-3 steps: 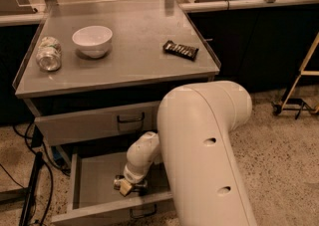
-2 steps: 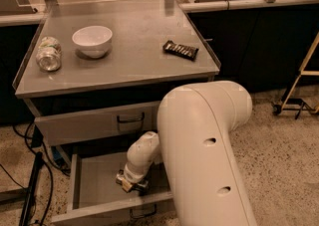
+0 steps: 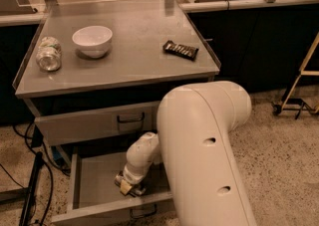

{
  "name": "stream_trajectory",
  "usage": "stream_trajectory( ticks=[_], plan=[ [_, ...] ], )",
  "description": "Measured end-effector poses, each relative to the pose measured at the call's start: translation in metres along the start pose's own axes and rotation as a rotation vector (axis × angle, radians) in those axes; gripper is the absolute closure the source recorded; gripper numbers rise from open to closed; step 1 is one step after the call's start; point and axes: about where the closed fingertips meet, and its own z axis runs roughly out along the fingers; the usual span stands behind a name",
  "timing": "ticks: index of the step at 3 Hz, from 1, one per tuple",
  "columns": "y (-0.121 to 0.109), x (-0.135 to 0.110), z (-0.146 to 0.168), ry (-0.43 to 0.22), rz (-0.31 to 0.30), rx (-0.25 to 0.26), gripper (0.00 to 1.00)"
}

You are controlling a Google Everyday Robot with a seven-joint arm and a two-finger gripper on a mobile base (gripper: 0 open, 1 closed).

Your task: Pick redbull can from middle drawer and place on counter

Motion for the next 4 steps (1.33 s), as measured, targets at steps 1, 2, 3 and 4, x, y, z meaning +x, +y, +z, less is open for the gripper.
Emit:
stream_trajectory(
  ticks=[1, 2, 3, 4],
  plan=[
    [0.001, 0.000, -0.001, -0.002, -0.001, -0.005, 1.00],
    [0.002, 0.000, -0.011, -0.049, 0.000, 0.001, 1.00],
    [-0.006, 0.007, -0.037, -0.131, 0.005, 0.043, 1.00],
    [-0.021, 0.011, -0.075, -0.195, 0.002, 0.107, 1.00]
  ],
)
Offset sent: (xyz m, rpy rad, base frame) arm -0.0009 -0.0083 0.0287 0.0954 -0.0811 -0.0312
